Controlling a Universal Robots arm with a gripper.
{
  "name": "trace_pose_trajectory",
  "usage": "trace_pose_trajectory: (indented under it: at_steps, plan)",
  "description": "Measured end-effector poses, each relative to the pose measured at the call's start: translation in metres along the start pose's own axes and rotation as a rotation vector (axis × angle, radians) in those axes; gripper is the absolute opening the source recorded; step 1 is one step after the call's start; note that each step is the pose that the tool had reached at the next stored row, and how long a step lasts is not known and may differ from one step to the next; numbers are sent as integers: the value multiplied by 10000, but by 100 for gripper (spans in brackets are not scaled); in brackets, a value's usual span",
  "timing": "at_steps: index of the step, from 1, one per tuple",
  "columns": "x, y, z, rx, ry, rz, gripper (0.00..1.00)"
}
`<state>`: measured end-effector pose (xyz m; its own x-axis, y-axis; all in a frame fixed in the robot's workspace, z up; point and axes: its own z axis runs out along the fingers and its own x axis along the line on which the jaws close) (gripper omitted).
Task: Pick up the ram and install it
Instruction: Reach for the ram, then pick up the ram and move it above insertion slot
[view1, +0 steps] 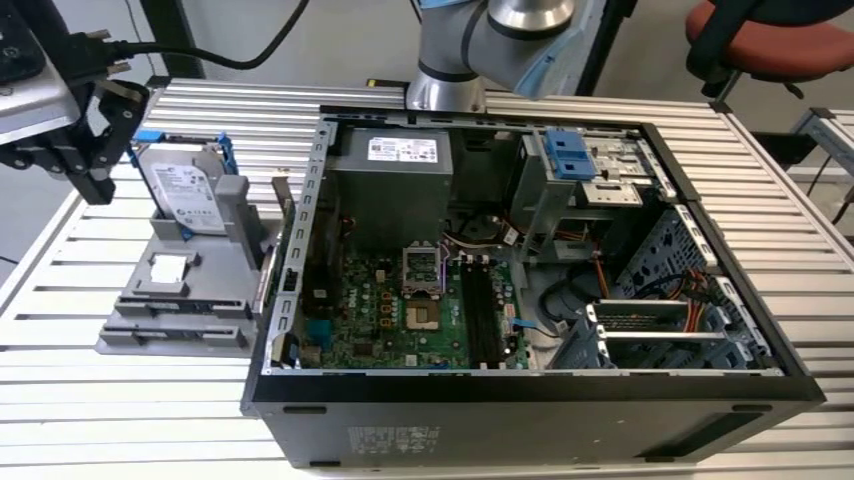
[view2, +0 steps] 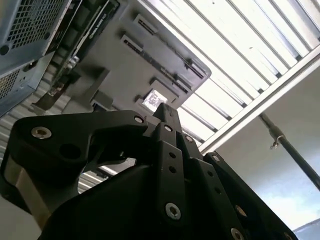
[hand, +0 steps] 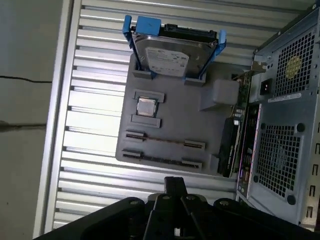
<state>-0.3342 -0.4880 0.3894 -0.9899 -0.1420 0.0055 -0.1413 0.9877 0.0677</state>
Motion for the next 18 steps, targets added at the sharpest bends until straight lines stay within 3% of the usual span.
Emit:
trace_pose_trajectory:
  at_steps: [9, 18]
  plan:
    - [0, 0, -1, 45, 117, -1622, 0]
    - [1, 0, -2, 147, 239, -3173, 0]
